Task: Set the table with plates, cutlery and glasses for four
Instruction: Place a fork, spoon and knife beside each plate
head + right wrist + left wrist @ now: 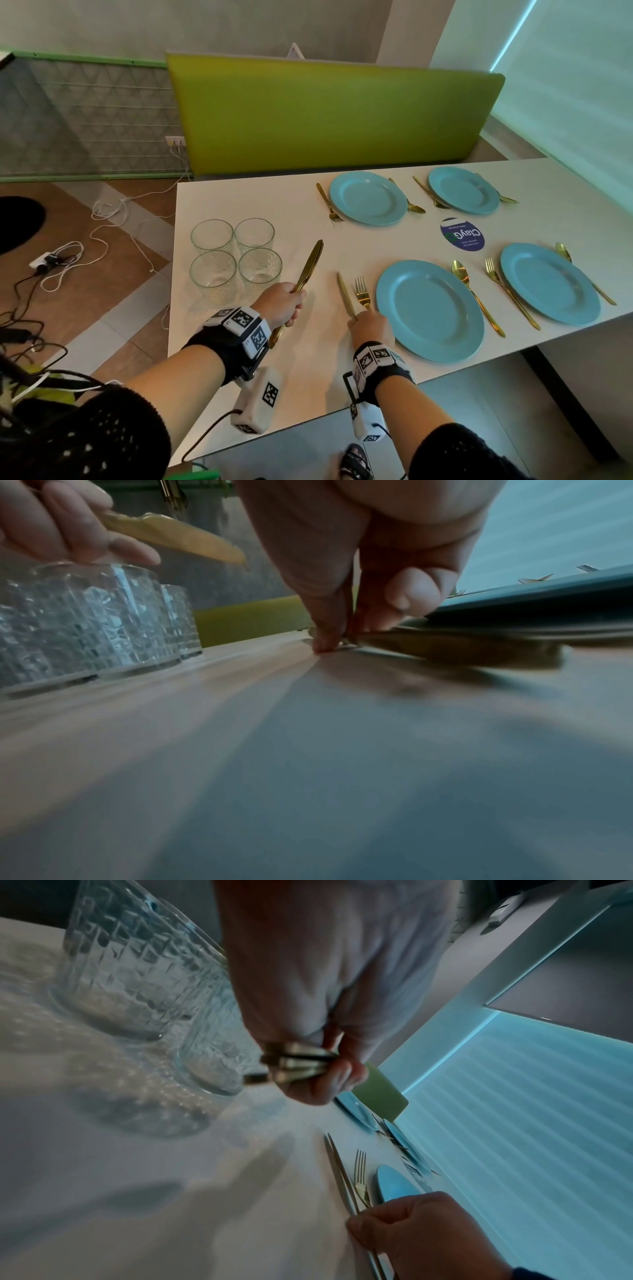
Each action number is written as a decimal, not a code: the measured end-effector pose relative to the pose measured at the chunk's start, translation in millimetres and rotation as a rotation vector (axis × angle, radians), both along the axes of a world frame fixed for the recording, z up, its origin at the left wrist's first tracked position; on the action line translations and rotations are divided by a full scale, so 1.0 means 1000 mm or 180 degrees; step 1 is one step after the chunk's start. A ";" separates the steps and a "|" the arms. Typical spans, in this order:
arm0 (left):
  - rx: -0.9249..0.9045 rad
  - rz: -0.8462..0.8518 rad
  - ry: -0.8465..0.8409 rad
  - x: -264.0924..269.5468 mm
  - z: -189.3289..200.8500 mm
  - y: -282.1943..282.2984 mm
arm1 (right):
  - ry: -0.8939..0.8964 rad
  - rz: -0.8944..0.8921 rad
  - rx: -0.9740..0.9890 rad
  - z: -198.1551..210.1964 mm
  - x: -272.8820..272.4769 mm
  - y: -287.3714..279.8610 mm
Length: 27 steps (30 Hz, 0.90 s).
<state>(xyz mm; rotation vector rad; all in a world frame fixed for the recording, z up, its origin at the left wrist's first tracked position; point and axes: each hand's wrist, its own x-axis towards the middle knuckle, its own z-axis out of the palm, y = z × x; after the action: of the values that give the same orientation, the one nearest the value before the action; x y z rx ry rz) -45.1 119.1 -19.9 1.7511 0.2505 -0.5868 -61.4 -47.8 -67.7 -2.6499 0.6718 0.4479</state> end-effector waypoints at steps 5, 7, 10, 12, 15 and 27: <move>-0.0006 0.0001 -0.0002 0.000 0.000 0.001 | -0.0117 -0.0044 0.0132 -0.005 -0.003 -0.004; -0.0048 0.0041 0.0008 0.000 -0.001 0.000 | -0.0137 -0.0050 0.0123 -0.005 -0.006 -0.004; -0.0129 0.0085 0.0015 -0.001 -0.001 -0.002 | -0.0139 -0.0070 0.0038 -0.006 -0.013 -0.007; -0.0146 0.0054 0.0009 -0.001 0.000 -0.003 | -0.0116 -0.0099 0.0012 -0.007 -0.017 -0.010; -0.0155 0.0022 0.0016 -0.001 -0.001 -0.005 | -0.0091 -0.0154 0.0108 -0.007 -0.019 -0.015; 0.0009 -0.0055 0.0096 -0.004 -0.003 0.000 | -0.0137 -0.0507 0.0254 -0.002 -0.007 -0.026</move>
<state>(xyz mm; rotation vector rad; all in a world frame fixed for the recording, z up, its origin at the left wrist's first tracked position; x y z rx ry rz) -49.6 119.5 -23.4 1.7497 0.2577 -0.6257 -68.3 -73.4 -69.9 -2.5007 0.8265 0.3638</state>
